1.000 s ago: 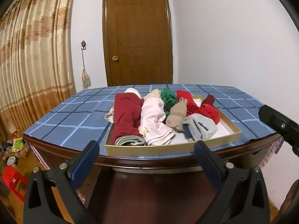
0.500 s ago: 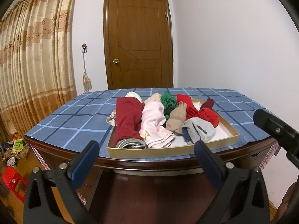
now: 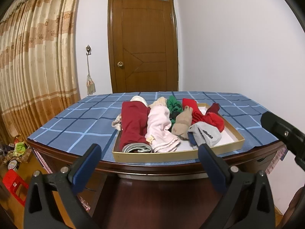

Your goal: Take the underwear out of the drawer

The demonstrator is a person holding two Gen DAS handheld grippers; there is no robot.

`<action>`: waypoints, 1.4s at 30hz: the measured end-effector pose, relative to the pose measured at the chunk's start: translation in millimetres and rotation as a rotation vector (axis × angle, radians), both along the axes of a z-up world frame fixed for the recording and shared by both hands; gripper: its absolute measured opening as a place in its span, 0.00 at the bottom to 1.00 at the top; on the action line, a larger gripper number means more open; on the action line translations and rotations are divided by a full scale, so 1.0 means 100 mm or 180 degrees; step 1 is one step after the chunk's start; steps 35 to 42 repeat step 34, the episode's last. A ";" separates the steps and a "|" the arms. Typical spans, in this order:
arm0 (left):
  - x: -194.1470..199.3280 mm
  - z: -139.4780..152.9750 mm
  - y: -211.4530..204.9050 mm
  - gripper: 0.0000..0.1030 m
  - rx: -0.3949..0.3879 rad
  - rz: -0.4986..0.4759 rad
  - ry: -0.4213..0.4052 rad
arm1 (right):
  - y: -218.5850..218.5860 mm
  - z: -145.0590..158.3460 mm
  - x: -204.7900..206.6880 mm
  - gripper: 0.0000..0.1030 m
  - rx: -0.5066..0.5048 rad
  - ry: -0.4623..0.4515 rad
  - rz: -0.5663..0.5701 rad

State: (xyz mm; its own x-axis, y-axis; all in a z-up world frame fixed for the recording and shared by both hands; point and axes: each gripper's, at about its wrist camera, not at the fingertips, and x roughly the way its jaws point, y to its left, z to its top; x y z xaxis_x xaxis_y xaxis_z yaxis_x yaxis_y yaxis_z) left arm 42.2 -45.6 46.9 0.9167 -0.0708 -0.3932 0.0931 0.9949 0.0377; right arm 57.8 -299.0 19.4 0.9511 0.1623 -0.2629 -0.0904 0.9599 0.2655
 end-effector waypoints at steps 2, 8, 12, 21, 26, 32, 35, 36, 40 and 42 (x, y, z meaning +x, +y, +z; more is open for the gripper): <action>-0.01 0.01 0.00 1.00 0.0004 -0.0004 -0.0011 | 0.01 0.01 -0.02 0.63 0.0001 -0.0013 0.0000; -0.02 0.01 0.00 1.00 0.0006 -0.0003 -0.0021 | 0.01 0.02 0.00 0.63 0.0005 -0.0012 0.0007; -0.05 0.04 0.00 1.00 0.0039 0.0068 -0.0085 | 0.03 0.02 -0.01 0.63 -0.0037 -0.0025 0.0000; -0.11 0.12 0.03 1.00 0.0039 0.0078 -0.0231 | 0.05 0.04 -0.06 0.63 -0.0057 -0.0064 -0.0005; -0.08 0.11 0.03 1.00 -0.0054 -0.0024 -0.0124 | 0.04 0.02 -0.06 0.63 -0.0038 -0.0032 -0.0005; -0.06 0.07 0.01 1.00 -0.0009 -0.0032 -0.0074 | 0.03 0.01 -0.05 0.63 -0.0043 -0.0019 -0.0012; -0.06 0.06 0.01 1.00 -0.0023 -0.0040 -0.0072 | 0.03 0.01 -0.04 0.63 -0.0046 -0.0014 -0.0011; -0.06 0.06 0.01 1.00 -0.0023 -0.0040 -0.0072 | 0.03 0.01 -0.04 0.63 -0.0046 -0.0014 -0.0011; -0.06 0.06 0.01 1.00 -0.0023 -0.0040 -0.0072 | 0.03 0.01 -0.04 0.63 -0.0046 -0.0014 -0.0011; -0.06 0.06 0.01 1.00 -0.0023 -0.0040 -0.0072 | 0.03 0.01 -0.04 0.63 -0.0046 -0.0014 -0.0011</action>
